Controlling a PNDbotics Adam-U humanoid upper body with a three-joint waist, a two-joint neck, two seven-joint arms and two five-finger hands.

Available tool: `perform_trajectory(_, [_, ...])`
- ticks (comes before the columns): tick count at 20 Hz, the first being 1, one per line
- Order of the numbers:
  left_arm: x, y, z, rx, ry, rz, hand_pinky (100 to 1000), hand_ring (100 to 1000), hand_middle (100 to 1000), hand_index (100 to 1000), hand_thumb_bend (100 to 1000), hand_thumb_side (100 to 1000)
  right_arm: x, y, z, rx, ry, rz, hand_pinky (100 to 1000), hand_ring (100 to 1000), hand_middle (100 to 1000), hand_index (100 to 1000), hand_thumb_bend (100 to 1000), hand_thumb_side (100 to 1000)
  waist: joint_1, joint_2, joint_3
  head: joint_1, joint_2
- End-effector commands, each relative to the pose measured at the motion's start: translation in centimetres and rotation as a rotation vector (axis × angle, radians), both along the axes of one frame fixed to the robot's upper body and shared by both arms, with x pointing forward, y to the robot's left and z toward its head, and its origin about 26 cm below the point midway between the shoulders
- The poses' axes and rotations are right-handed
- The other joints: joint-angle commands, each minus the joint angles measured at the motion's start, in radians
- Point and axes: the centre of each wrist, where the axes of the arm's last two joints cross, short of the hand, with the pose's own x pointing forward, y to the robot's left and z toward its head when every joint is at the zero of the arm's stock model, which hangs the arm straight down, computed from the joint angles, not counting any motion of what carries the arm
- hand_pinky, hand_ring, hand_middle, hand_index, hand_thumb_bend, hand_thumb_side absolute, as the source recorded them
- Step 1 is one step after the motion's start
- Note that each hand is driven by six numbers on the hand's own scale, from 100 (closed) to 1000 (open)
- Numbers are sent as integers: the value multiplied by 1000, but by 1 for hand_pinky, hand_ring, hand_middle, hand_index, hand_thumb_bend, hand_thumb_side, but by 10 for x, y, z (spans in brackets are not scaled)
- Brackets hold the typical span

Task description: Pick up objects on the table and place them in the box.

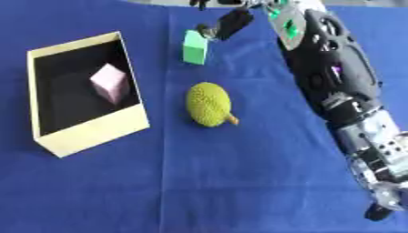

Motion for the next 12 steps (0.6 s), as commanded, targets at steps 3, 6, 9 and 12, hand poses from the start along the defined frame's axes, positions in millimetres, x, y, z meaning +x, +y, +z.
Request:
perform_trajectory(3, [-4,1,8,9,-28,-3,712,814,752,818,232,616,2,-4,7,0,-23,-32,899,939,793,952,107,602,2,-15,3,1,3])
perform_trajectory(6, [-4,1,8,8,-27,-4,712,814,752,818,231,616,4,-4,4,-4,-14,-32,898,939,790,954,114,579,2,-13,4,1,5])
perform_trajectory(9, [-3,0,8,8,-27,-8,712,814,752,819,232,616,5,-1,3,-7,-8,-25,898,942,793,954,145,536,3,-11,5,0,5])
perform_trajectory(12, [-3,0,8,11,-27,-12,712,814,752,819,232,616,6,3,1,-23,-3,-25,898,943,797,955,144,556,3,-10,6,-2,5])
